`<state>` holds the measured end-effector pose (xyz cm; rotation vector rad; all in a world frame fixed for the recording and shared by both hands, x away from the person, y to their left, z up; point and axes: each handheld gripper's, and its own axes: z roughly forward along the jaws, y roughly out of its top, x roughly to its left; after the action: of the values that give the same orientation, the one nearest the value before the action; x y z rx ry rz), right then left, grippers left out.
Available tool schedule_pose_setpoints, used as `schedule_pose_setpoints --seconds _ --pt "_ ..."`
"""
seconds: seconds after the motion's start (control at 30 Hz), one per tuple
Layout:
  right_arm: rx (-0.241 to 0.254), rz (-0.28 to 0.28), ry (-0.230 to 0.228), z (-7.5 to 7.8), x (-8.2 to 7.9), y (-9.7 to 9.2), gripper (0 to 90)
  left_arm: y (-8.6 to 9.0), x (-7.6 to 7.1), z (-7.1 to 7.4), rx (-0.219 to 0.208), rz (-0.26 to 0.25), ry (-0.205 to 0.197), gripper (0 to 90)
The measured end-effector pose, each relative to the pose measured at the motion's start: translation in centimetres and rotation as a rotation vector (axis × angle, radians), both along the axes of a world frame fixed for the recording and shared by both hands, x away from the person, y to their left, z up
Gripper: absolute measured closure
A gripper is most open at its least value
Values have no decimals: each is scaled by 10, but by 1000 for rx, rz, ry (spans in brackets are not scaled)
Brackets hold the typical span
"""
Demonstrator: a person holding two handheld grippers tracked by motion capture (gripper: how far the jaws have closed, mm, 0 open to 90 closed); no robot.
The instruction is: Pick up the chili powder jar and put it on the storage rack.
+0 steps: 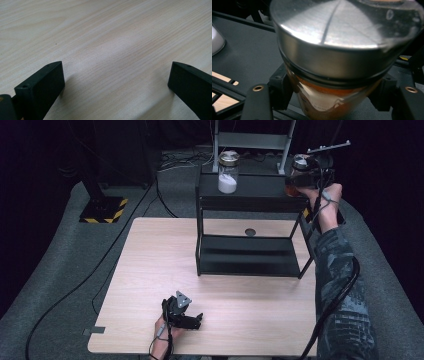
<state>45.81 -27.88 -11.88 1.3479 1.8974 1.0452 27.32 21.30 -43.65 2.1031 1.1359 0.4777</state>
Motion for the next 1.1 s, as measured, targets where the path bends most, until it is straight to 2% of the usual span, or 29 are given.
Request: schedule_pose_setpoints --seconds 0.53,0.73,0.9,1.1 --pt "15 -9 -32 -8 -3 0 309 0 0 0 0 0 0 4" --pt "15 -7 -22 -6 -3 0 305 0 0 0 0 0 0 4" --pt "3 -24 38 0 1 2 119 0 0 0 0 0 0 4" --pt "18 1 70 2 -7 -10 15 0 0 0 0 0 -1 4"
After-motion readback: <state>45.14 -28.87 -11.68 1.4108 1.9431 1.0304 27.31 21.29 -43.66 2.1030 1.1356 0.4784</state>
